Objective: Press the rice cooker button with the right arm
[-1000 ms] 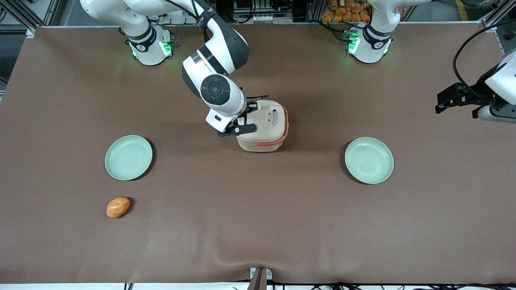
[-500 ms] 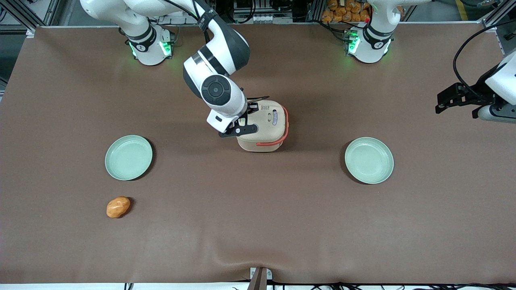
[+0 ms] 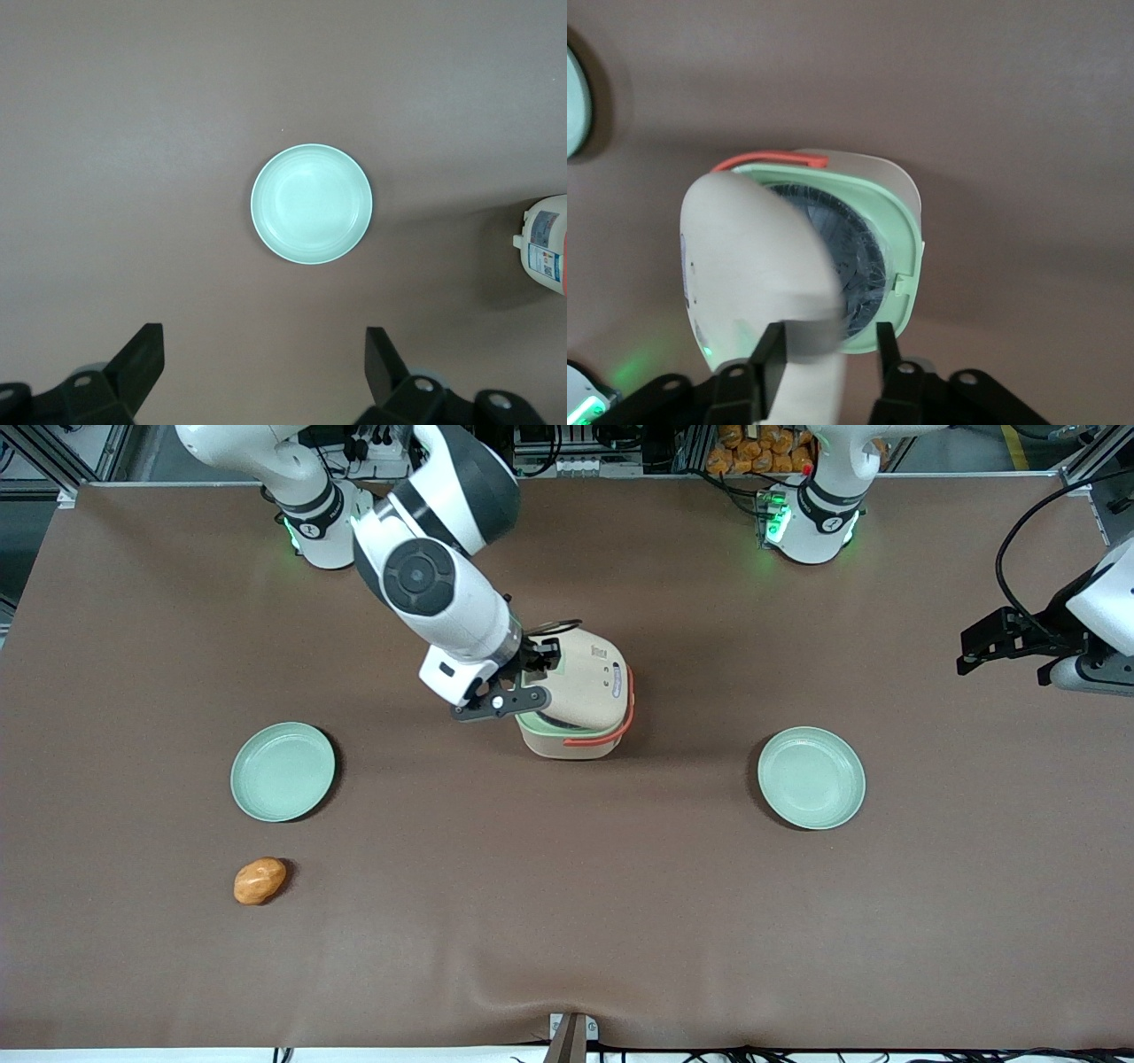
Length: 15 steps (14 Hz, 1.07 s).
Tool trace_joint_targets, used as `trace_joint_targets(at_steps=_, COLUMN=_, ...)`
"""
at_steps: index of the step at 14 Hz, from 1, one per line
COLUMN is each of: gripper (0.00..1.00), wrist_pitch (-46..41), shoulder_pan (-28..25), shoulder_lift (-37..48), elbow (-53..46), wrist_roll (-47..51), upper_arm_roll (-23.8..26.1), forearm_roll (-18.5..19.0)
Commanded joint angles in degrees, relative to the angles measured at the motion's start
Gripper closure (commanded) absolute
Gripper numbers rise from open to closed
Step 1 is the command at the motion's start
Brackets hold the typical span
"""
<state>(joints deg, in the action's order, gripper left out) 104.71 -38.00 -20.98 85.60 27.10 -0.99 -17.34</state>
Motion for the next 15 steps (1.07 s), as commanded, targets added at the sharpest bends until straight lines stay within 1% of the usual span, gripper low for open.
trace_joint_targets(at_steps=1, gripper=0.03, wrist_pitch=-0.9, shoulder_pan=2.9, shoulder_lift=2.4, elbow=0.2, wrist_roll=-0.2, upper_arm_roll=0.5, forearm_roll=-0.9)
trace_joint_targets(at_steps=2, gripper=0.00, wrist_pitch=-1.4, shoulder_pan=3.9, shoulder_lift=3.0, elbow=0.2, wrist_roll=-0.2, upper_arm_roll=0.5, forearm_roll=-0.9)
trace_joint_targets(at_steps=5, gripper=0.00, wrist_pitch=-4.4, shoulder_pan=7.4, shoulder_lift=6.6, elbow=0.2, wrist_roll=-0.3, upper_arm_roll=0.6, forearm_roll=-0.4)
trace_joint_targets(at_steps=7, gripper=0.00, wrist_pitch=-8.3, shoulder_pan=10.0, shoulder_lift=9.3, elbow=0.2, wrist_roll=-0.9, upper_arm_roll=1.0, forearm_roll=1.5)
trace_joint_targets(at_steps=8, gripper=0.00, wrist_pitch=-9.9, shoulder_pan=11.4, shoulder_lift=10.6, elbow=0.3, wrist_roll=-1.9, upper_arm_roll=1.4, forearm_roll=1.7)
trace_joint_targets(at_steps=10, gripper=0.00, wrist_pitch=-12.9, shoulder_pan=16.4, shoulder_lift=13.3, elbow=0.4, wrist_roll=-2.2, upper_arm_roll=3.7, forearm_roll=2.5)
trace_joint_targets(at_steps=11, gripper=0.00, wrist_pitch=-13.2, shoulder_pan=19.3, shoulder_lift=14.5, elbow=0.6, wrist_roll=-2.2, upper_arm_roll=5.5, forearm_roll=4.5)
trace_joint_targets(at_steps=12, gripper=0.00, wrist_pitch=-13.4, shoulder_pan=22.7, shoulder_lift=15.7, elbow=0.6, wrist_roll=-2.4, upper_arm_roll=7.1, forearm_roll=7.3)
trace_joint_targets(at_steps=13, gripper=0.00, wrist_pitch=-14.6, shoulder_pan=25.8, shoulder_lift=16.7, elbow=0.6, wrist_roll=-2.3, upper_arm_roll=8.0, forearm_roll=8.6)
trace_joint_targets(at_steps=15, gripper=0.00, wrist_pitch=-17.3, shoulder_pan=30.2, shoulder_lift=18.5, elbow=0.6, wrist_roll=-2.3, upper_arm_roll=8.1, forearm_roll=9.4)
